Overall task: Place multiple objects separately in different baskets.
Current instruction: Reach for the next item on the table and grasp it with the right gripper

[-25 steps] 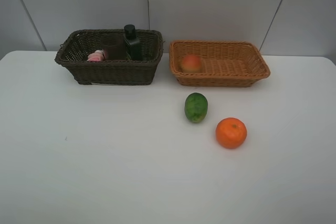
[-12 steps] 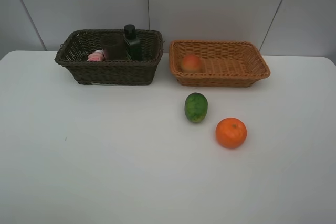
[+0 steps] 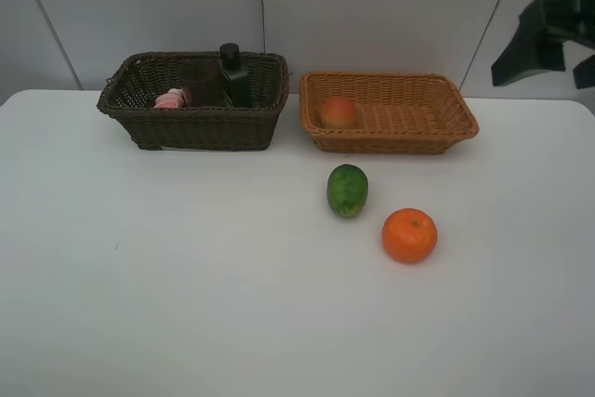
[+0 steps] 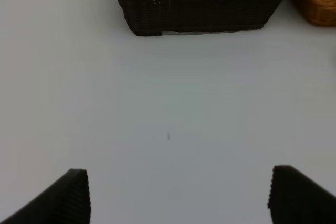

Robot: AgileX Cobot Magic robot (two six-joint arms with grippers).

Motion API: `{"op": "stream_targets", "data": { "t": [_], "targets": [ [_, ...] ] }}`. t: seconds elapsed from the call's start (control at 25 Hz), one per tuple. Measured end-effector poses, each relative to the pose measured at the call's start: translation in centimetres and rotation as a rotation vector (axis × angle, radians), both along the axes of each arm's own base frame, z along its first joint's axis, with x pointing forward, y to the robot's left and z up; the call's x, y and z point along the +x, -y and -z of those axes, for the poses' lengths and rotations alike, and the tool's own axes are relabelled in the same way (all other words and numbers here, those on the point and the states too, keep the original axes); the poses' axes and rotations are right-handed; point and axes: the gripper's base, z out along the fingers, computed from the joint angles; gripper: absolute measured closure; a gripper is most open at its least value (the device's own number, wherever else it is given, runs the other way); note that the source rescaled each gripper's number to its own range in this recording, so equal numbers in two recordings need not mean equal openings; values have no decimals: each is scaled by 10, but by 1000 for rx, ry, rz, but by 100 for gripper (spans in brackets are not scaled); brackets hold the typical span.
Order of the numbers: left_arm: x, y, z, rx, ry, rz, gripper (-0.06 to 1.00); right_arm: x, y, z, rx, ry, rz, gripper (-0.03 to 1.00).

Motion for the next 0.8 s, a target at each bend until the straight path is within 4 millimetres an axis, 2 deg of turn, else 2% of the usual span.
{"op": "stream_targets", "data": {
  "t": [0.2, 0.48, 0.64, 0.8],
  "targets": [
    [0, 0, 0, 0, 0, 0, 5, 32, -46, 5, 7, -59, -106, 22],
    [0, 0, 0, 0, 1, 0, 5, 59, -99, 32, -19, -157, -192, 21],
    [0, 0, 0, 0, 1, 0, 5, 67, -122, 54, -61, -239, -234, 7],
    [0, 0, 0, 0, 1, 0, 5, 76, -144, 75, -90, -293, -263, 4]
  ]
}}
